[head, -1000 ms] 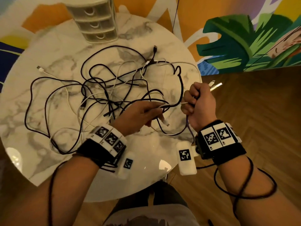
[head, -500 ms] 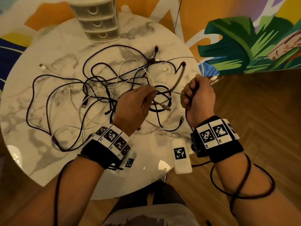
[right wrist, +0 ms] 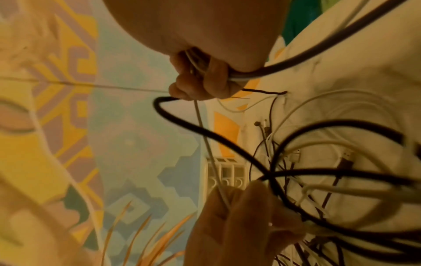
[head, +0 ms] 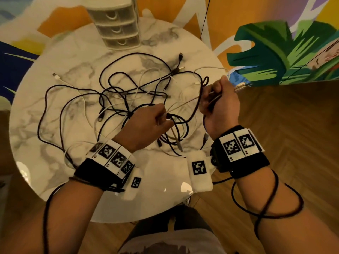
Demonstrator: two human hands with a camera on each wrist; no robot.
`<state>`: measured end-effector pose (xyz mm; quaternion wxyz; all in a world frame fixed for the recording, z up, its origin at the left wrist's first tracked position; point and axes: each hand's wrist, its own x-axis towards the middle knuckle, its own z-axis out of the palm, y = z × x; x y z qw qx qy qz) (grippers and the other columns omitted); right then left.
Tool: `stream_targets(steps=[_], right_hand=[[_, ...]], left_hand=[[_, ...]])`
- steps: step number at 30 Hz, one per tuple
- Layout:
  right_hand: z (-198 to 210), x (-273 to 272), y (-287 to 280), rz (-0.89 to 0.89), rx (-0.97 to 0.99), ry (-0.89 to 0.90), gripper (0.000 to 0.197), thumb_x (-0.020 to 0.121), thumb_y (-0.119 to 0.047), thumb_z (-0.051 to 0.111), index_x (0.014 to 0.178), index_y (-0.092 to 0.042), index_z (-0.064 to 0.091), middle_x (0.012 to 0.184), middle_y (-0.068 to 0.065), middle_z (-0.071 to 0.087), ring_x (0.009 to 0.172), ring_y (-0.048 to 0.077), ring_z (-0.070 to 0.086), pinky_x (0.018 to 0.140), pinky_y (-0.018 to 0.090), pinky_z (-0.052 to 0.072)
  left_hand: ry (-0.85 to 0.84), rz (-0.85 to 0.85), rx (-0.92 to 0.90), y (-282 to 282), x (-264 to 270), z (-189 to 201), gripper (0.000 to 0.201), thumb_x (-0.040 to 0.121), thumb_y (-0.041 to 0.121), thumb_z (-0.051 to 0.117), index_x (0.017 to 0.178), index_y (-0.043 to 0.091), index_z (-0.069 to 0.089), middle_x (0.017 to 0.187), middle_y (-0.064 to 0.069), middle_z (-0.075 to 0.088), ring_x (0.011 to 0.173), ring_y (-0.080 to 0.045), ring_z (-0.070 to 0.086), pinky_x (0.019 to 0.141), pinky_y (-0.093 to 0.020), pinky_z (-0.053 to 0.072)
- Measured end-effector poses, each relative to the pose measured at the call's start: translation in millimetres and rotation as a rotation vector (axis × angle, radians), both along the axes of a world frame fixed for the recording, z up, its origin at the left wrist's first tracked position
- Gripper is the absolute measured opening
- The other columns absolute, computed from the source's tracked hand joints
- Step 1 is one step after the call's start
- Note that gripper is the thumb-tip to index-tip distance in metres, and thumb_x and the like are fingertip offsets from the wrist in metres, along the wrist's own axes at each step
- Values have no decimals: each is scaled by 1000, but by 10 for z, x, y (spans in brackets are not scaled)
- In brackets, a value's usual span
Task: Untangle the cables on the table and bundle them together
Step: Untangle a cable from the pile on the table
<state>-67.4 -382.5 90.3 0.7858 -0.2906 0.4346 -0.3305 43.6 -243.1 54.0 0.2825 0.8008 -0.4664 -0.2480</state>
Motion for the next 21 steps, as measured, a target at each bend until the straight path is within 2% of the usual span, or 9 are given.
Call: stream_targets(steps=[3,7,11,14,16,19,21], right_hand=[[80,51,93,13,-93,11,43,101,-32,36,60,-21,36,47,-2,48,44,12,34,39,19,20],[289,81,103,-3,-190,-66,44,101,-28,36,57,-21,35,44,-4,42,43,13,29,43,24,14],[467,55,17,-44,-256,-118,44,101,-26,36,58,-20,35,44,-4,40,44,13,30,46,28,12],[520,30,-115,-96,-247,-145,43,102,-28,35,60,-19,35,47,0,40,43,13,30,43,24,13],[488,3,-198,-92,-224,-124,42,102,-29,34,61,-19,37,48,1,46,42,13,31,43,22,14],[325,-65,-244,-58,-197,-50,45,102,-34,31,66,-16,50,56,4,59,41,11,36,42,20,17],[183,-117,-248,-33,-173,53,49,103,-38,28,78,-12,61,66,4,66,41,8,37,39,18,21]], left_hand=[[-171,24,34,-15,105,-124,21,89,33,60,80,18,48,65,6,55,62,-16,51,57,-30,39],[-299,113,40,11,234,-332,23,86,28,62,73,20,45,65,8,47,64,-17,48,55,-27,33],[-378,56,-17,-16,200,-361,9,83,14,59,79,14,51,81,-1,49,67,-22,51,53,-33,43],[-390,-31,-61,-5,216,-348,4,85,9,61,86,8,57,91,-8,52,66,-25,54,54,-34,47],[-379,-38,-68,38,257,-341,5,85,11,63,89,7,62,94,-7,55,70,-25,57,58,-34,49],[-297,8,-106,118,287,-320,10,88,14,62,93,7,67,93,-4,60,78,-21,59,68,-33,49],[-232,36,-134,147,267,-303,9,89,12,61,92,8,68,91,-1,62,80,-18,58,71,-29,48]])
